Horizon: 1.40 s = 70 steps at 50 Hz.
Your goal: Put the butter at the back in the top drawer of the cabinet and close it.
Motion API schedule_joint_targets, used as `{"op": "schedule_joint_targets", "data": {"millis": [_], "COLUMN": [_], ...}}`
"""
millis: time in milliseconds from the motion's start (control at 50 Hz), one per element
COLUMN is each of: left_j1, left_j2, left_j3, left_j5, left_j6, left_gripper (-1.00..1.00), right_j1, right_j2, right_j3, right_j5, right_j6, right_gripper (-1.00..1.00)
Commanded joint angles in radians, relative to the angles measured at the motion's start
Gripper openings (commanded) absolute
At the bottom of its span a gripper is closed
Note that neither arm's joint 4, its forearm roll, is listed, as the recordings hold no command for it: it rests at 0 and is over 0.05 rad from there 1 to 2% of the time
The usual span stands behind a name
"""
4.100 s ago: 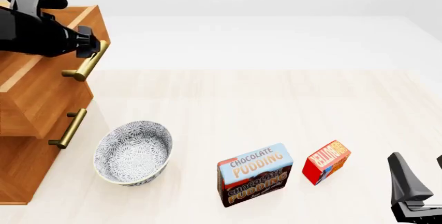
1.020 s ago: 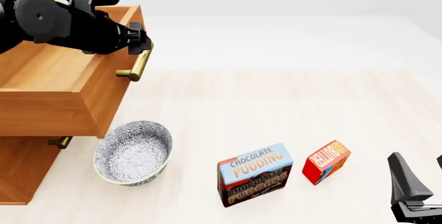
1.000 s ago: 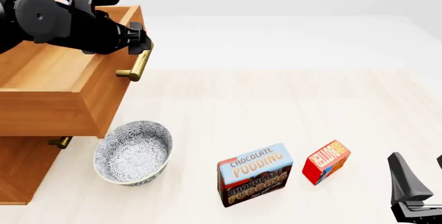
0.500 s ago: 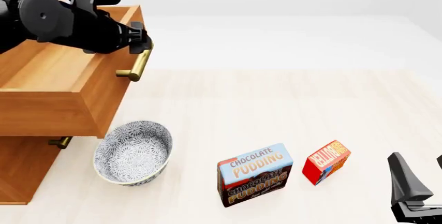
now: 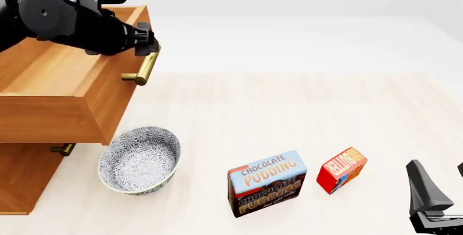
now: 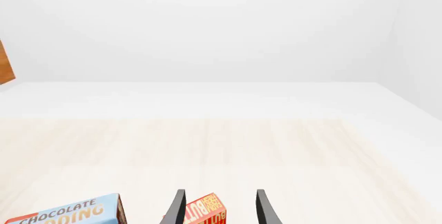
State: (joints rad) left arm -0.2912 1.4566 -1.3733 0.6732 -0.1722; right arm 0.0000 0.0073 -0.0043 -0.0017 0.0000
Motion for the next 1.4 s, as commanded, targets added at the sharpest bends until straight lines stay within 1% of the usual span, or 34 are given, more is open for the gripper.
{"op": "schedule_joint_targets", "data": {"millis": [20, 580, 980, 1220, 1400], "left_j1": [-0.039, -0.043, -0.089, -0.132, -0.174], "left_j2": [-0.047, -0.129, -0.154, -0.123, -0.086], "left_j3": [-0.027, -0.066, -0.195, -0.282, -0.313], "left_j5": [0.029, 0.098, 0.184, 0.218, 0.217], "left_j6": [0.057, 0.07, 0.106, 0.139, 0.164], "left_gripper": [1.0, 1.0, 1.0, 1.0, 1.0], "right_j1": [0.0, 0.0, 0.0, 0.0, 0.0], "right_j2": [0.0, 0.0, 0.0, 0.0, 0.0], "right_j3": [0.0, 0.0, 0.0, 0.0, 0.0], "right_j5": [0.0, 0.0, 0.0, 0.0, 0.0], "right_j6": [0.0, 0.0, 0.0, 0.0, 0.0], "right_gripper": [1.0, 1.0, 1.0, 1.0, 1.0]}}
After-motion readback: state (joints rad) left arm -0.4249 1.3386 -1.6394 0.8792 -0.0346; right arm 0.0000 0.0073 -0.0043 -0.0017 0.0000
